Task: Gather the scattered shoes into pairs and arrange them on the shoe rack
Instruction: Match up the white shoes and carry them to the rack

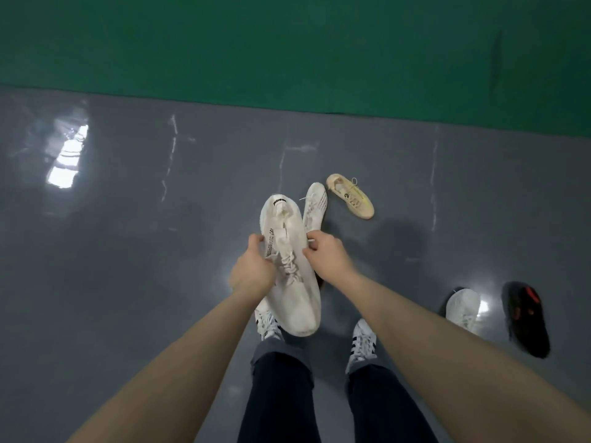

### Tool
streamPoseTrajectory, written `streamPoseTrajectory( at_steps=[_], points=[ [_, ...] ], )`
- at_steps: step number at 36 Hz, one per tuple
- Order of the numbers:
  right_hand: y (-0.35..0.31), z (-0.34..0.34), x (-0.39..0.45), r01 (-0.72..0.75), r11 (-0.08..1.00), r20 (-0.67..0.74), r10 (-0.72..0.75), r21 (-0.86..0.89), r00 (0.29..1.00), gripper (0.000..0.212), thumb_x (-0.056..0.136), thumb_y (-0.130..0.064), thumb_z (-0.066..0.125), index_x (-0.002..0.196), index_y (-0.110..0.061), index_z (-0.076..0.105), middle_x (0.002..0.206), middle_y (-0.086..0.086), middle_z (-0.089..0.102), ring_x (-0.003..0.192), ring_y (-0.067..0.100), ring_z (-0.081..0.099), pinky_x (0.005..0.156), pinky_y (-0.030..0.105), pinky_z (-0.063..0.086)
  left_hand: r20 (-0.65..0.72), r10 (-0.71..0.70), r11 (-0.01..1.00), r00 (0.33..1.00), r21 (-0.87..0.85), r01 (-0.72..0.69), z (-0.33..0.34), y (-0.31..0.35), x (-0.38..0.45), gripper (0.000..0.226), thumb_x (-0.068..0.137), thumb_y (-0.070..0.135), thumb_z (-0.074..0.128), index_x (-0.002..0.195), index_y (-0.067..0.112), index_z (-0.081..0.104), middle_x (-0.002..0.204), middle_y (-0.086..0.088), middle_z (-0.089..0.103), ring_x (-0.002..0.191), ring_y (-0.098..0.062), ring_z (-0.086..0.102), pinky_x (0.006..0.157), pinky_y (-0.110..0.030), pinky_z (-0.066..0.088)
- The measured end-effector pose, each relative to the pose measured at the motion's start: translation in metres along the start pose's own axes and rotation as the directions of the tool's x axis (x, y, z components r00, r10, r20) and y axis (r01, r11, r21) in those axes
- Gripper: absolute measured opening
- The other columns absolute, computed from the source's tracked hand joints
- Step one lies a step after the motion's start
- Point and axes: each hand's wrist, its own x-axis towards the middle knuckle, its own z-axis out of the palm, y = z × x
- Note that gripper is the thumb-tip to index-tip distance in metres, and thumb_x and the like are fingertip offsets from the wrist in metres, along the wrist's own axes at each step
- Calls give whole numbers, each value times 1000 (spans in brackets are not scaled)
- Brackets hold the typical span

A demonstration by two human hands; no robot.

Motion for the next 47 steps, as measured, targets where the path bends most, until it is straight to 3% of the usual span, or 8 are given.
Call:
streamPoseTrajectory(
  at_steps=[2,4,17,26,33,38,43,47],
  points=[
    [-8,17,14,-18,1000,11,18,-6,1000,9,88,-13,52,88,-12,61,86,3,64,85,23,58,72,34,49,11,-2,1000,1000,-13,2,-8,-12,24,43,92,15,43,133,24,35,90,-5,60,79,-24,51,67,-30,38],
    [-15,33,25,-38,999,20,38,-23,999,14,89,-15,52,93,-5,61,92,8,66,89,26,60,77,36,51,21,-1,1000,1000,-19,1,-15,-23,44,43,93,14,42,134,23,35,92,-9,63,80,-25,53,67,-31,40],
    [5,94,118,-127,990,-29,129,62,991,19,91,-17,58,103,-3,63,103,9,67,99,25,62,88,45,51,63,42,998,997,-43,-39,14,-61,161,43,92,20,44,133,31,38,100,-9,66,96,-31,59,75,-32,41],
    [54,85,164,-118,993,-99,117,-5,988,11,91,-20,57,98,-12,61,99,4,66,92,23,60,80,36,51,69,71,994,995,-86,-65,67,-44,194,45,92,19,42,134,34,36,93,-3,66,86,-25,58,71,-29,39],
    [91,75,201,-102,994,-86,105,40,991,12,90,-16,59,97,-8,63,93,5,67,91,24,62,83,42,51,69,31,989,997,-149,-20,108,-28,219,44,94,19,41,134,35,36,87,-3,64,84,-25,59,71,-30,41],
    [126,88,250,-109,989,-80,117,99,990,19,90,-19,60,107,-12,65,101,4,68,96,21,62,87,39,51,63,31,975,998,-223,-17,147,-32,260,46,93,18,41,135,36,37,87,1,65,78,-20,58,69,-29,40],
    [169,110,299,-76,989,-118,92,131,989,11,90,-22,58,96,-18,66,90,-2,67,87,18,63,81,42,52,44,43,959,998,-282,-29,185,-46,310,47,94,19,44,138,35,39,86,7,59,80,-15,56,71,-27,40],
    [207,134,338,-129,989,-160,140,76,977,15,94,-22,53,104,-15,62,97,3,65,92,21,61,80,38,50,50,45,928,998,-371,-23,219,-70,349,44,92,18,48,132,36,44,85,5,66,80,-16,60,76,-33,48]
  ],
)
